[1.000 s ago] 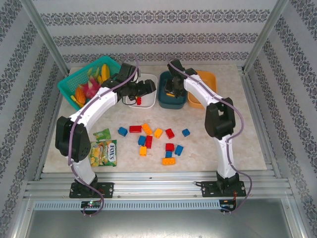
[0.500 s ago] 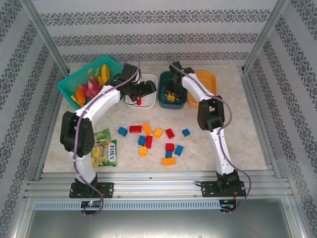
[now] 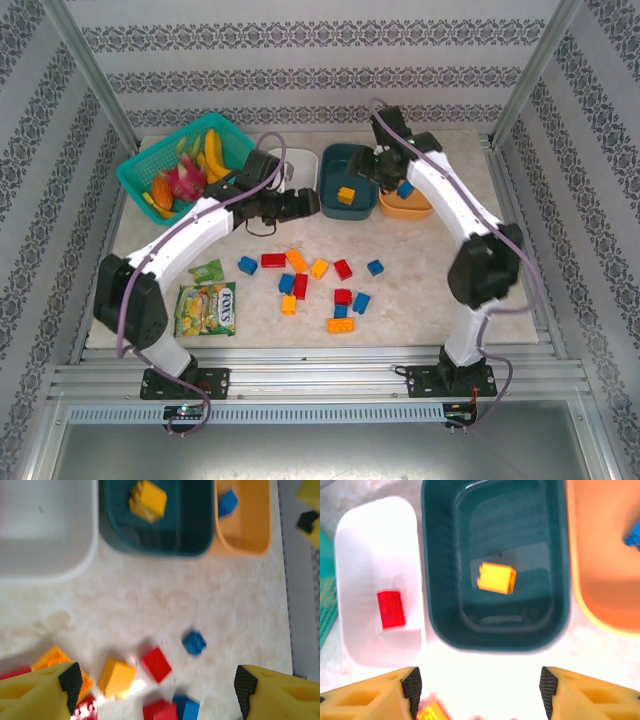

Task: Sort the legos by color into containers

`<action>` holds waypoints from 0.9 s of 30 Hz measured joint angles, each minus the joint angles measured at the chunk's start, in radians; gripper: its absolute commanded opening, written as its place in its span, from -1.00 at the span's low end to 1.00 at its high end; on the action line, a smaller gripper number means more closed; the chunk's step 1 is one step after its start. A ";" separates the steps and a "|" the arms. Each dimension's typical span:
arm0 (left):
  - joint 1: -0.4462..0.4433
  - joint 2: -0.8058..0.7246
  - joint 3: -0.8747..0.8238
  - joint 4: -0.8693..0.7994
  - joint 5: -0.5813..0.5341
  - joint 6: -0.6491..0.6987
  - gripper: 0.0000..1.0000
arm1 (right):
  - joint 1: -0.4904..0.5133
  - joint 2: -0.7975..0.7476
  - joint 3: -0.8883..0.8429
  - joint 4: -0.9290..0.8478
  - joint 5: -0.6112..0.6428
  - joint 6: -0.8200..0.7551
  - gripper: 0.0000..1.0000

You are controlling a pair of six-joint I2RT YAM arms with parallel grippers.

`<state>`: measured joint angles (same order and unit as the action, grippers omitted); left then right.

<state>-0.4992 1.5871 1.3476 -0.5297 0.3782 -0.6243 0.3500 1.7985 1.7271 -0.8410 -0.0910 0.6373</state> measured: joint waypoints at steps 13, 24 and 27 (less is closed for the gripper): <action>-0.185 -0.186 -0.365 0.060 0.009 0.047 0.65 | 0.052 -0.159 -0.582 0.027 -0.031 -0.297 0.52; -0.187 -0.208 -0.379 0.098 -0.023 0.018 0.64 | 0.067 0.038 -0.525 0.019 -0.014 -0.412 0.21; -0.187 -0.219 -0.379 0.098 -0.031 0.014 0.64 | 0.067 0.057 -0.519 0.019 -0.009 -0.420 0.11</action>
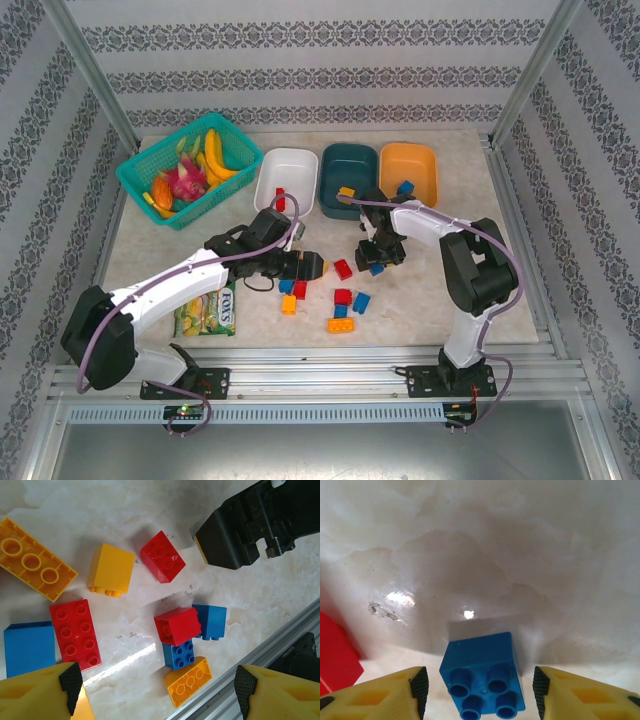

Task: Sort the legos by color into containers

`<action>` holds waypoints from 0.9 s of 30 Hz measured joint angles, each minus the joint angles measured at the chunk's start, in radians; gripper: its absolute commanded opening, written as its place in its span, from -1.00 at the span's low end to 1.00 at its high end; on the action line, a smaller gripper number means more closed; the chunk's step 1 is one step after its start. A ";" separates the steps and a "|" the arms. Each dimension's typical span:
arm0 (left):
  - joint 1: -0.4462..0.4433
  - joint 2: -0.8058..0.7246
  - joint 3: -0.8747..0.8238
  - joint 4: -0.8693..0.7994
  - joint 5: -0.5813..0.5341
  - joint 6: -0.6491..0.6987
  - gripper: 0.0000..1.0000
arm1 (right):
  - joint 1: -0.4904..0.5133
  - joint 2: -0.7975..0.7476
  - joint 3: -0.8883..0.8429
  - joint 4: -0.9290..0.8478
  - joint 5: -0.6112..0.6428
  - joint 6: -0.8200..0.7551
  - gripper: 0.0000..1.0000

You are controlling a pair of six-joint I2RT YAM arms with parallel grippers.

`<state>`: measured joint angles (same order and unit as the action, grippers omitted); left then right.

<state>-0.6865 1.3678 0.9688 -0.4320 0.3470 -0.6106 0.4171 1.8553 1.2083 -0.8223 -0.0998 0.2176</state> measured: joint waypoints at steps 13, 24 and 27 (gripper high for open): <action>0.000 -0.015 0.010 -0.001 -0.016 -0.006 0.64 | 0.000 0.008 0.009 -0.002 0.051 0.012 -0.36; 0.006 0.125 0.301 0.019 -0.028 -0.019 0.65 | -0.211 -0.098 0.340 -0.023 0.035 0.119 -0.36; 0.015 0.225 0.388 0.037 -0.017 -0.032 0.65 | -0.269 0.001 0.463 -0.019 0.007 0.152 -0.36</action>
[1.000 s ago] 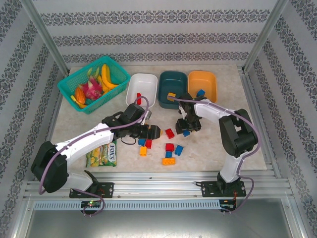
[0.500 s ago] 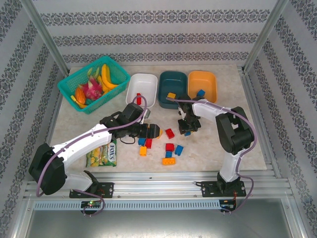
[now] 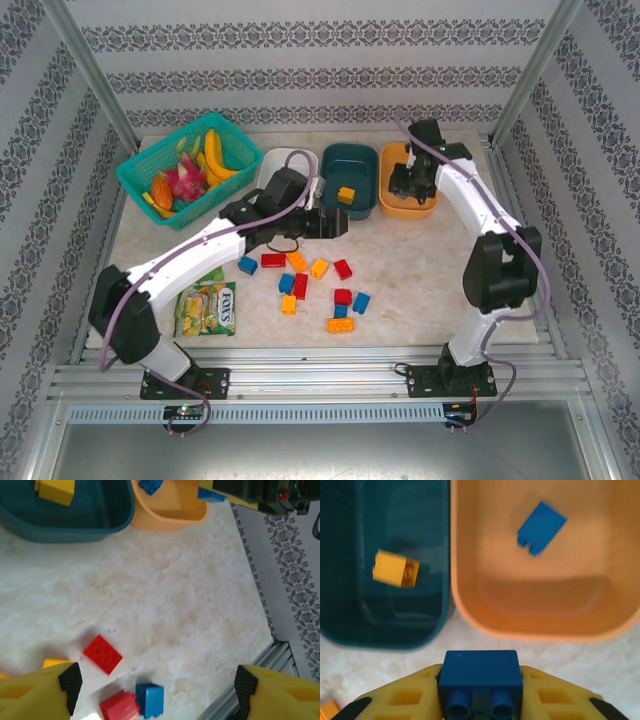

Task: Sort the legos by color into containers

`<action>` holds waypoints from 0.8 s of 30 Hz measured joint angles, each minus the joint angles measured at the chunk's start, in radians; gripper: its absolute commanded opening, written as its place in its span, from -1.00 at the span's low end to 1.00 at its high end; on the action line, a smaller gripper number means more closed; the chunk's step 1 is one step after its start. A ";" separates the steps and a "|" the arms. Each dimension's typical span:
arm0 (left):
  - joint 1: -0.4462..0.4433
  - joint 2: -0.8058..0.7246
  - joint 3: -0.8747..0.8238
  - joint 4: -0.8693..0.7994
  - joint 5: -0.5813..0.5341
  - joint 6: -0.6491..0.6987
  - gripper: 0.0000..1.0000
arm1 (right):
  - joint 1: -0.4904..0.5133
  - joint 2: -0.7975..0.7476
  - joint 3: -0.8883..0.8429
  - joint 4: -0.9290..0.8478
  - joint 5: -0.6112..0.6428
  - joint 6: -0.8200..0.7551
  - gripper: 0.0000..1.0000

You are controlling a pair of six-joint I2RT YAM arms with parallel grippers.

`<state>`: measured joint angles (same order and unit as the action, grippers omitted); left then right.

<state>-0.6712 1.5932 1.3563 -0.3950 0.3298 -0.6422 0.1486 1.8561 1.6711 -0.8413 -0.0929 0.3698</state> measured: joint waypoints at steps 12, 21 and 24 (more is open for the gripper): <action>0.032 0.349 0.434 -0.013 0.026 -0.013 0.63 | -0.068 0.382 0.200 -0.045 -0.086 0.088 -0.28; 0.032 0.391 0.512 -0.053 0.038 -0.012 0.63 | -0.074 0.412 0.274 -0.074 -0.111 0.104 0.22; 0.032 0.390 0.515 -0.069 0.035 -0.009 0.62 | -0.074 0.411 0.282 -0.076 -0.111 0.099 0.23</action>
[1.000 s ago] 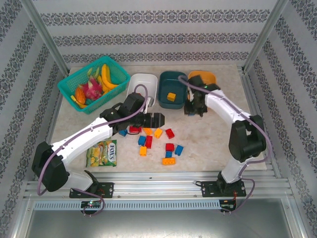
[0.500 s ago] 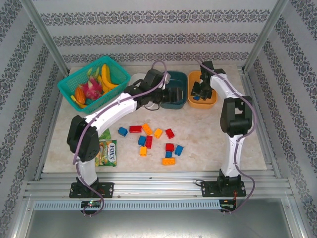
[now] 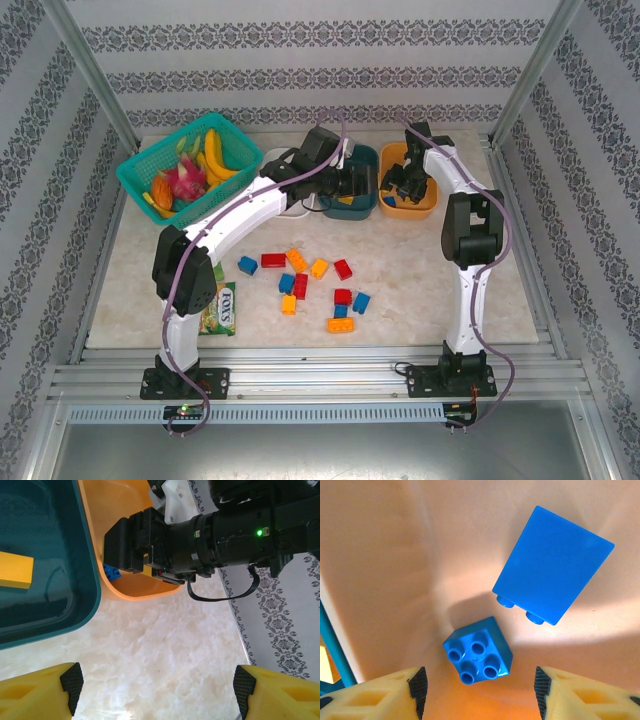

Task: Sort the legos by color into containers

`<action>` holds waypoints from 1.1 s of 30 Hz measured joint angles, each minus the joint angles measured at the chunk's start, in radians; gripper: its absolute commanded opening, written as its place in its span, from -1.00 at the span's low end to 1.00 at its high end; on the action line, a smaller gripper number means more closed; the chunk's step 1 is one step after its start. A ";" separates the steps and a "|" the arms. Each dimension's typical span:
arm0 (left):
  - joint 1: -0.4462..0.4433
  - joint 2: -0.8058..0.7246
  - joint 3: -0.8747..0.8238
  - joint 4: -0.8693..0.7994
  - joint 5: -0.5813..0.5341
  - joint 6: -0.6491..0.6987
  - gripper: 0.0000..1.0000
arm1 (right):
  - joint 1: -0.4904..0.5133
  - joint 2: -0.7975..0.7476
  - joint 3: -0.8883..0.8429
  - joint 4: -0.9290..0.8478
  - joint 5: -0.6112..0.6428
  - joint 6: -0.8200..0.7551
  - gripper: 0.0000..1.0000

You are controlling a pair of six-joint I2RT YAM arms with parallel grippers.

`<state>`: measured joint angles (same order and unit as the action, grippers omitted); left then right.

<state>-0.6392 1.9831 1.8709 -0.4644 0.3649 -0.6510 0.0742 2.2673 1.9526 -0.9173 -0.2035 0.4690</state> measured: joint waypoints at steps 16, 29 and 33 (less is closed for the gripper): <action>0.106 -0.476 -0.536 -0.175 -0.220 -0.314 0.56 | 0.219 -0.698 -0.457 0.283 -0.031 -0.034 0.49; 0.131 -0.512 -0.850 -0.133 -0.321 -0.961 0.54 | 0.562 -0.937 -0.930 0.533 -0.293 -0.015 0.88; 0.131 -0.427 -0.850 -0.084 -0.322 -1.123 0.53 | 0.586 -0.956 -0.930 0.557 -0.304 -0.009 0.86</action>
<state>-0.5083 1.5558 1.0214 -0.5480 0.0433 -1.7744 0.6598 1.3113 1.0222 -0.3603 -0.5072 0.4603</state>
